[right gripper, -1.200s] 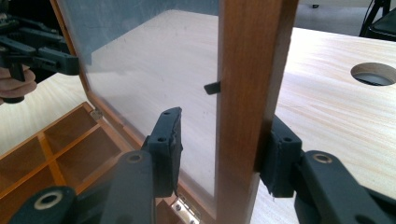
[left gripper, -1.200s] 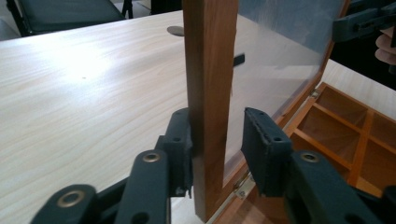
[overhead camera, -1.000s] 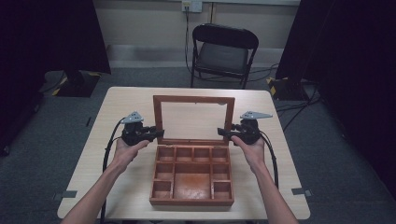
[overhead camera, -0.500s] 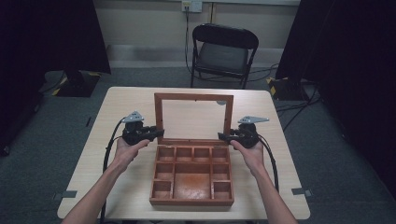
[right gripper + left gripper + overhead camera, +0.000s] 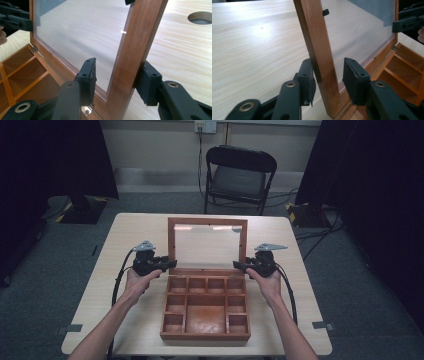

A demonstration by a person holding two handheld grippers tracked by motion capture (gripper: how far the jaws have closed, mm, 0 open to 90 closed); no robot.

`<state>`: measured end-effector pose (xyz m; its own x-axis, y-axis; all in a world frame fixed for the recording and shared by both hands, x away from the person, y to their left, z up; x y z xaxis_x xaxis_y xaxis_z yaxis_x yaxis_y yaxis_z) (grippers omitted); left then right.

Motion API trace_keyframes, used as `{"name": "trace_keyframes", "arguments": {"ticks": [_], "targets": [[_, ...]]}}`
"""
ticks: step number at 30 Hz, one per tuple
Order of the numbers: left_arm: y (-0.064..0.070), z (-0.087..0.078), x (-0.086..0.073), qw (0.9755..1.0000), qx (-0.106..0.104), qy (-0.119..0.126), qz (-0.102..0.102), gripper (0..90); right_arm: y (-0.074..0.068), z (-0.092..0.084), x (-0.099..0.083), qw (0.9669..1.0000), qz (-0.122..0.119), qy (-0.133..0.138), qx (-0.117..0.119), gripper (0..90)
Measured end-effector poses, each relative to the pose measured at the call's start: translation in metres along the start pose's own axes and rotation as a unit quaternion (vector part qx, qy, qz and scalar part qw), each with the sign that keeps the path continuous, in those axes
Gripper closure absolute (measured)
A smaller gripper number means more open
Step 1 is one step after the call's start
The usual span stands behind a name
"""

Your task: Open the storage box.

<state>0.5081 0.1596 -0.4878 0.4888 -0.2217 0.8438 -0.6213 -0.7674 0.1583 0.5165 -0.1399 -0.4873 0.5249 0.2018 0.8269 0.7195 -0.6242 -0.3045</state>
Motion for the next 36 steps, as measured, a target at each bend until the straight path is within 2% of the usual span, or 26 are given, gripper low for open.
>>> {"name": "trace_keyframes", "arguments": {"ticks": [2,6,11,15,21,25,27,29,31,32,36], "targets": [[-0.001,0.002,0.001,1.0,-0.002,-0.004,-0.005,63.5,0.001,0.001,0.0,1.0,0.004,0.001,0.004,53.7],[-0.003,0.004,0.006,0.9999,0.007,0.003,-0.007,61.7,0.005,0.003,0.003,0.9997,0.017,0.017,0.003,53.6],[-0.007,0.009,0.006,0.9997,-0.003,0.004,-0.023,61.4,0.008,0.005,0.004,0.9995,0.02,0.024,-0.002,51.5],[-0.009,0.013,0.004,0.9996,-0.003,0.0,-0.03,59.3,0.01,0.011,0.002,0.9996,0.023,0.016,-0.007,46.3],[-0.011,0.014,0.001,0.9996,-0.005,-0.004,-0.028,57.4,0.013,0.018,0.004,0.9996,0.022,0.013,-0.012,41.6],[-0.01,0.018,-0.001,0.9994,0.004,-0.011,-0.032,52.7,0.014,0.023,0.002,0.9995,0.025,0.007,-0.017,37.1],[-0.01,0.019,-0.002,0.9994,0.0,-0.011,-0.033,51.8,0.014,0.023,0.001,0.9995,0.026,0.007,-0.017,36.5],[-0.011,0.02,-0.003,0.9995,0.005,-0.016,-0.026,50.0,0.015,0.024,0.001,0.9994,0.028,0.005,-0.018,35.6],[-0.009,0.022,-0.003,0.9994,0.01,-0.018,-0.028,47.9,0.014,0.024,0.0,0.9995,0.026,0.002,-0.02,34.1],[-0.009,0.023,-0.004,0.9995,0.006,-0.021,-0.023,46.2,0.014,0.025,-0.001,0.9995,0.026,0.0,-0.02,33.3],[-0.008,0.026,-0.007,0.9991,0.006,-0.027,-0.031,42.2,0.015,0.027,-0.003,0.9993,0.027,-0.002,-0.026,30.8]]}}
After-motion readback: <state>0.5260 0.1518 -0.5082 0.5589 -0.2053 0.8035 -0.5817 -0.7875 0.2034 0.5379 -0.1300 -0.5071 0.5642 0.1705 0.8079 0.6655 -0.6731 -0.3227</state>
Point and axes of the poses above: each handheld gripper's, and its own axes: z roughly forward along the jaws, x roughly out of its top, y roughly to its right, the point moved 8 cm from there along z, roughly forward along the jaws, and after that the axes turned 7 degrees about x, right-handed, at the moved point
